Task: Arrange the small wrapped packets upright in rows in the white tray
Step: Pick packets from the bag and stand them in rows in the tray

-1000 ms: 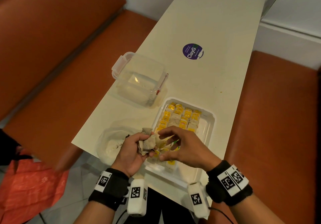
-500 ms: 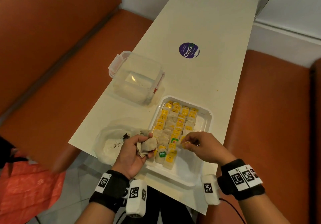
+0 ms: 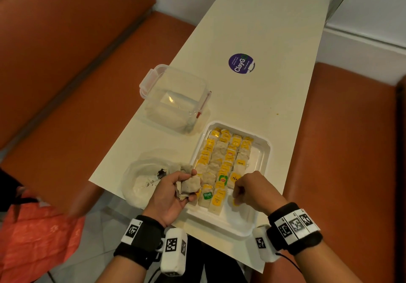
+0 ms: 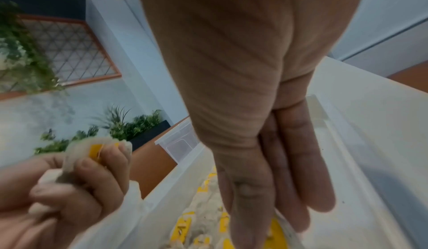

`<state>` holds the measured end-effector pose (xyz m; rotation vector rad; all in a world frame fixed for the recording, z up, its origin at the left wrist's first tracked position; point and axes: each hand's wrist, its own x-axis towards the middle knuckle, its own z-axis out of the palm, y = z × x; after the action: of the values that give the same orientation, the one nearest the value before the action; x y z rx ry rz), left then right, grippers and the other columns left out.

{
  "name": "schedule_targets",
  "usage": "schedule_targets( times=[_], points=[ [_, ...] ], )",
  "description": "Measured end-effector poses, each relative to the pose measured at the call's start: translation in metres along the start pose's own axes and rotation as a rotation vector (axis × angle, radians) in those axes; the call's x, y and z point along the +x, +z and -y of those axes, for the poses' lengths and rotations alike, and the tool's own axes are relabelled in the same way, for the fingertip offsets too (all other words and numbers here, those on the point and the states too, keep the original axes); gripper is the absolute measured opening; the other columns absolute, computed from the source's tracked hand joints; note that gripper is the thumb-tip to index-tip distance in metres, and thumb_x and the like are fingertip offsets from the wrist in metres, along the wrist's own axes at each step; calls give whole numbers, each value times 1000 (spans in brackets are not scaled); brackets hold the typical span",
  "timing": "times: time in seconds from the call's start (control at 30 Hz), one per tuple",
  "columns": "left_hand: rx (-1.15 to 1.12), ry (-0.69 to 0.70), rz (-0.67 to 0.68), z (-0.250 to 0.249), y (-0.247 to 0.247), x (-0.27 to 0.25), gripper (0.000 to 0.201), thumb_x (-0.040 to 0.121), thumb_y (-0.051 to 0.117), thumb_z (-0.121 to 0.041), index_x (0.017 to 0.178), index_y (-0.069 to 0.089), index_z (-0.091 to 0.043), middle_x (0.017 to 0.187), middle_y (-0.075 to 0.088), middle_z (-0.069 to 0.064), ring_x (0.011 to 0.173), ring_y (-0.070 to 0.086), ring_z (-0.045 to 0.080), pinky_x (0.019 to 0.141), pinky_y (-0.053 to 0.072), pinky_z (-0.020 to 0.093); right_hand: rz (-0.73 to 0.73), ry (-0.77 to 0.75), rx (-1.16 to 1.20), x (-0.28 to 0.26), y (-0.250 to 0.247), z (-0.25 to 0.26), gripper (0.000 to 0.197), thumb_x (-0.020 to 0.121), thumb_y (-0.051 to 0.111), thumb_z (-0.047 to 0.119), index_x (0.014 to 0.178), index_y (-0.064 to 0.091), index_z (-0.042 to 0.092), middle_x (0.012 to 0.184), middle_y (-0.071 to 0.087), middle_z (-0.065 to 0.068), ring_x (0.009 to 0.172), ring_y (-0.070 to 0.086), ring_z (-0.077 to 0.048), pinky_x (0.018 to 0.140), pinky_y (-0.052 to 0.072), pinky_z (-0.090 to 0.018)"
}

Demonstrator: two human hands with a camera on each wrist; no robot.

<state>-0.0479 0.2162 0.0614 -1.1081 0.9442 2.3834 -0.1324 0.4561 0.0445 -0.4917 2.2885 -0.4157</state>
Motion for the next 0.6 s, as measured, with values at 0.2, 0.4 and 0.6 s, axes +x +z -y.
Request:
schedule_targets(
  times=[0.2, 0.4, 0.6],
  points=[
    [5, 11, -14, 2, -2, 5, 26, 83, 59, -11, 106, 70, -4, 89, 71, 17, 69, 61, 25, 46, 43, 29, 7, 41, 42, 13, -2, -8, 14, 82, 81, 11, 82, 75, 24, 72, 67, 16, 71, 62, 1, 64, 43, -17],
    [9, 10, 3, 2, -1, 5, 24, 86, 57, -10, 106, 69, -4, 88, 70, 16, 67, 61, 25, 46, 43, 29, -81, 64, 63, 37, 3, -15, 16, 87, 72, 12, 85, 69, 27, 80, 64, 17, 77, 61, -8, 61, 38, -18],
    [8, 17, -4, 0, -4, 8, 28, 85, 58, -12, 110, 67, -4, 88, 70, 16, 66, 61, 24, 48, 42, 29, -156, 63, 150, 44, 6, -19, 19, 88, 70, 9, 86, 70, 28, 77, 66, 17, 73, 60, 3, 63, 39, -16]
  ],
)
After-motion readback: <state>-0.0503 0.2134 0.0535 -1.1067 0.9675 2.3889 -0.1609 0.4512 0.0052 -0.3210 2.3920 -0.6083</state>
